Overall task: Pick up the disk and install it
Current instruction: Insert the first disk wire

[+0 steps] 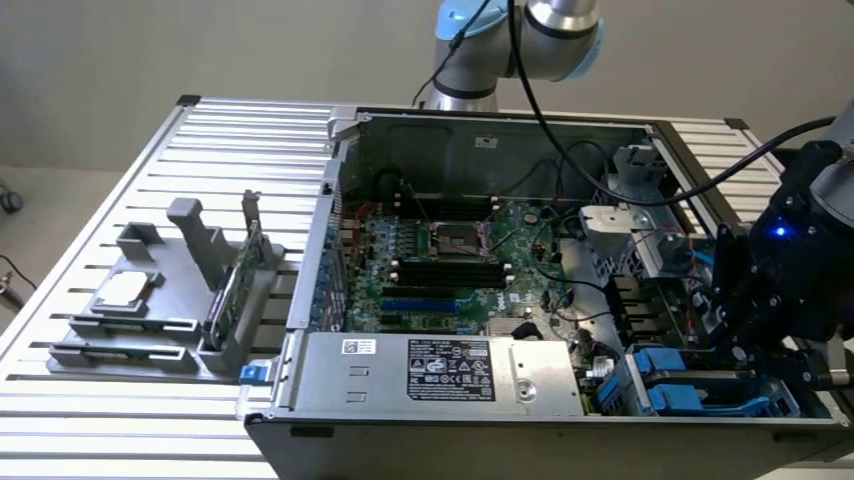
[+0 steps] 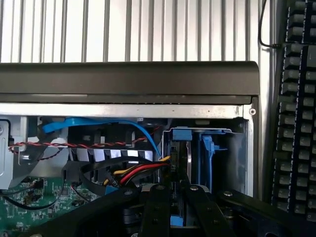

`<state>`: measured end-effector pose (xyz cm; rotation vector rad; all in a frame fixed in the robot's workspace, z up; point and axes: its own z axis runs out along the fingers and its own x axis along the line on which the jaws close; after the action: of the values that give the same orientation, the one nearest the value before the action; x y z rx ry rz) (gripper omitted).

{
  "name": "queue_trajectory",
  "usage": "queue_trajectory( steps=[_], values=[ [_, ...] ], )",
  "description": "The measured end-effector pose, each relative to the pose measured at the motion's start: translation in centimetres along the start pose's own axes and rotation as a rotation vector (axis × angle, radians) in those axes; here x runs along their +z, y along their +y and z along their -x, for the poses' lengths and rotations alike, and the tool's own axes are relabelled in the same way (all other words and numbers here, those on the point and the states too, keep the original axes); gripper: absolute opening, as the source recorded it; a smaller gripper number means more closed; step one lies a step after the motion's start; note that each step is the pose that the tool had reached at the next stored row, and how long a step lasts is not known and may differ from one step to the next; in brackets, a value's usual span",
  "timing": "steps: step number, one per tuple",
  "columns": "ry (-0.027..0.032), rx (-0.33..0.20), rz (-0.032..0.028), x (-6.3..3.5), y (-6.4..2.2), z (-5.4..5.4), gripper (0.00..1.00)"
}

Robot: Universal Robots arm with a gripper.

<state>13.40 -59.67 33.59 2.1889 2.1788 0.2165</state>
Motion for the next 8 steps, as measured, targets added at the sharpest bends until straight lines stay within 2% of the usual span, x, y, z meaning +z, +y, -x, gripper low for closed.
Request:
queue_trajectory(
  steps=[8],
  values=[
    [-0.0029, 0.014, 0.0009, 0.01, 0.07, 0.00, 0.17]
  ],
)
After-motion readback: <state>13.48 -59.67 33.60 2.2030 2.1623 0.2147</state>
